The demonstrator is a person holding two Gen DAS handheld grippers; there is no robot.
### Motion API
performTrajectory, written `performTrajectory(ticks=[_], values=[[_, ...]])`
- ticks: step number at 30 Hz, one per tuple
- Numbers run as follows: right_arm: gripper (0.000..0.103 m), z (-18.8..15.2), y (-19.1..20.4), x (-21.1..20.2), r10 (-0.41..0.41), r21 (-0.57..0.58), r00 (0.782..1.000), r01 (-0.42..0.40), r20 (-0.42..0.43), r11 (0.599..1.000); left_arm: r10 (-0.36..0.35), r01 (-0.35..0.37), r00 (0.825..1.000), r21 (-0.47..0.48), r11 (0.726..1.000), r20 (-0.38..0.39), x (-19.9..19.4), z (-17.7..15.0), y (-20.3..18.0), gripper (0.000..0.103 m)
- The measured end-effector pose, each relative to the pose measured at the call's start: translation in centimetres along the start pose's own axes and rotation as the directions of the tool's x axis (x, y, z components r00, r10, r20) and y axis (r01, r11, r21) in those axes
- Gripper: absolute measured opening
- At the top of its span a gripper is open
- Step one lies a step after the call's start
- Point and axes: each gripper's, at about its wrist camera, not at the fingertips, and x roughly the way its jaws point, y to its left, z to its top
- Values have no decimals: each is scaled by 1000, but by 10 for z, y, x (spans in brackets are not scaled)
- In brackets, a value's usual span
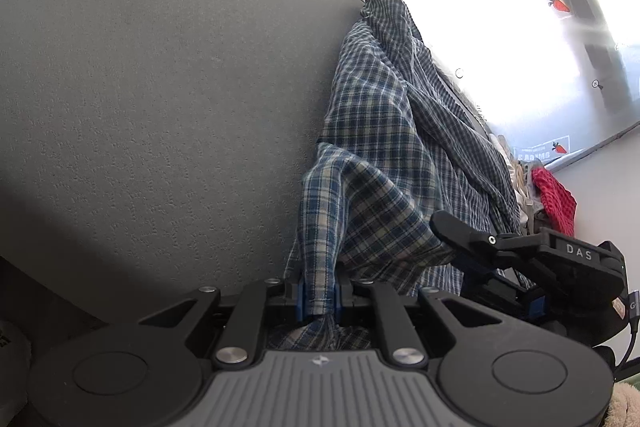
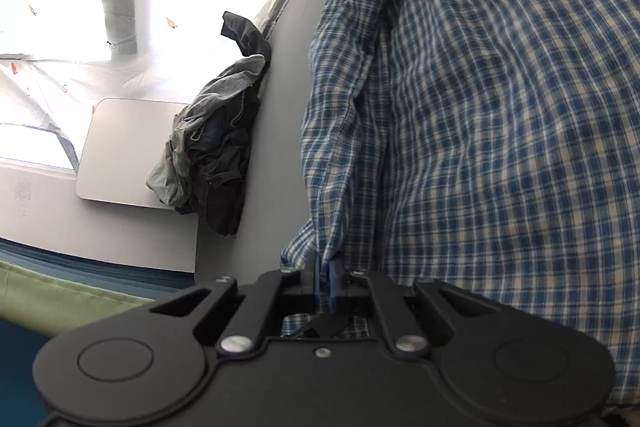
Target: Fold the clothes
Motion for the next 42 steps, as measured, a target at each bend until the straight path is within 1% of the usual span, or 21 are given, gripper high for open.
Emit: performTrajectory(ticks=[2, 4, 5, 7, 10, 12, 13, 14, 15, 17, 18, 19, 20, 21, 24, 26, 28, 33, 36, 37, 42], values=[[4, 2, 6, -13, 81, -5, 996, -80, 33, 997, -31, 32, 999, -24, 999, 35, -7, 6, 2, 25], [4, 3, 6, -26, 92, -9, 994, -91, 61, 996, -48, 51, 997, -53, 997, 60, -13, 13, 6, 27], [4, 4, 4, -31, 62, -8, 996, -62, 70, 998, -50, 54, 997, -62, 997, 60, -14, 15, 7, 27], [4, 5, -5, -35, -51, 22, 996, 50, 72, 999, -54, 58, 997, -73, 996, 54, -12, 16, 7, 28], [6, 5, -20, -44, -137, 79, 987, 131, 83, 988, -49, 51, 998, -55, 997, 36, -8, 16, 0, 32], [14, 6, -22, -46, -173, 77, 981, 167, 88, 983, -39, 40, 999, -37, 998, 28, -6, 16, -5, 34], [24, 6, -22, -46, -191, 68, 978, 185, 86, 980, -41, 41, 999, -34, 999, 26, -5, 16, -6, 34], [29, 7, -22, -47, -199, 62, 976, 195, 85, 979, -47, 47, 999, -38, 998, 26, -5, 16, -6, 34], [32, 7, -23, -47, -193, 61, 978, 188, 85, 980, -54, 55, 998, -45, 998, 26, -5, 15, -5, 34], [31, 8, -25, -46, -158, 69, 984, 153, 86, 986, -66, 68, 998, -67, 995, 22, -5, 12, -4, 32], [26, 8, -24, -45, -141, 65, 986, 135, 89, 989, -77, 78, 997, -82, 994, 21, -5, 11, -2, 31], [13, 9, -22, -43, -118, 58, 989, 113, 92, 992, -93, 95, 995, -101, 990, 22, -6, 9, 0, 30], [8, 9, -20, -41, -90, 51, 991, 86, 97, 995, -113, 116, 993, -128, 985, 31, -7, 8, 2, 22], [7, 10, -18, -40, -62, 45, 993, 58, 103, 997, -129, 133, 991, -157, 979, 41, -9, 6, 4, 16], [6, 14, -13, -36, 43, 70, 990, -53, 136, 996, -132, 147, 988, -236, 960, 80, -17, 2, 17, 15], [9, 15, -10, -34, 59, 81, 985, -72, 162, 994, -108, 131, 989, -271, 954, 97, -23, 0, 26, 14], [16, 15, -9, -30, 15, 72, 987, -26, 157, 997, -82, 111, 991, -306, 945, 106, -27, 0, 35, 12], [19, 11, -6, -19, -107, 31, 986, 104, 130, 994, -62, 89, 994, -337, 937, 92, -31, 5, 51, 11], [23, 4, 3, -3, -244, -76, 966, 251, 90, 965, -65, 85, 995, -322, 943, 73, -31, 10, 55, 11], [28, 2, 6, 2, -272, -109, 959, 280, 80, 954, -66, 83, 996, -316, 945, 64, -30, 11, 56, 11], [38, -13, 22, 25, -312, -238, 949, 313, 43, 919, -72, 74, 997, -290, 954, 18, -28, 17, 59, 11]])
